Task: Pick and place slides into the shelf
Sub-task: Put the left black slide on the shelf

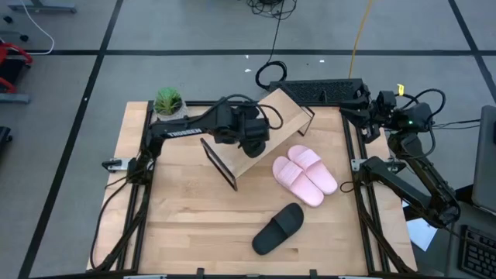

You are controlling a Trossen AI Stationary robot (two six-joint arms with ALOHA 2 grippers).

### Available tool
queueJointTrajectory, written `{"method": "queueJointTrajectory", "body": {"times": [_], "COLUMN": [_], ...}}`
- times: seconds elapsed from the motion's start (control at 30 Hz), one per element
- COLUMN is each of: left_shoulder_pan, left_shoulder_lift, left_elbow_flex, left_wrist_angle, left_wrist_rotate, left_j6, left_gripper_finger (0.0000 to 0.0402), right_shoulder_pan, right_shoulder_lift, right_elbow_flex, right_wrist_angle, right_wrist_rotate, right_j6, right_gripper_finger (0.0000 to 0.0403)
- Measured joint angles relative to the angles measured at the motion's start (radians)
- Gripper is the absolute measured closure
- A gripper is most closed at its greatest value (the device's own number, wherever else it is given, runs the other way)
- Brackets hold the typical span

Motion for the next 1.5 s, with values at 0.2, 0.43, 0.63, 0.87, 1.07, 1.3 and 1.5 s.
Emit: {"method": "queueJointTrajectory", "body": {"times": [0.2,0.43,0.63,0.87,1.07,1.3,1.5], "left_shoulder_pan": [0.001,-0.007,-0.026,-0.028,-0.067,-0.107,-0.147], "left_shoulder_lift": [-0.003,-0.003,-0.003,-0.003,-0.003,-0.004,-0.004], "left_elbow_flex": [-0.001,-0.029,-0.029,-0.029,-0.029,-0.029,-0.029], "left_wrist_angle": [-0.001,-0.002,-0.001,-0.001,-0.001,-0.001,-0.001], "left_wrist_rotate": [-0.043,-0.047,-0.073,-0.11,-0.182,-0.22,-0.252], "left_j6": [0.004,-0.003,0.004,0.038,0.093,0.136,0.202], "left_gripper_finger": [0.0401,0.0401,0.0401,0.0401,0.0401,0.0401,0.0401], "right_shoulder_pan": [0.0,0.0,0.042,0.249,0.396,0.451,0.459], "right_shoulder_lift": [0.0,0.0,0.057,0.208,0.371,0.504,0.582], "right_elbow_flex": [0.0,0.0,0.0,0.0,0.0,-0.001,0.001], "right_wrist_angle": [-0.006,-0.08,-0.181,-0.178,-0.139,0.149,0.28], "right_wrist_rotate": [-0.049,-0.148,-0.15,-0.023,0.065,0.112,0.11], "right_j6": [0.002,0.007,-0.047,-0.111,-0.155,-0.107,-0.033], "right_gripper_finger": [0.031,0.031,0.031,0.0307,0.0294,0.0265,0.0237]}}
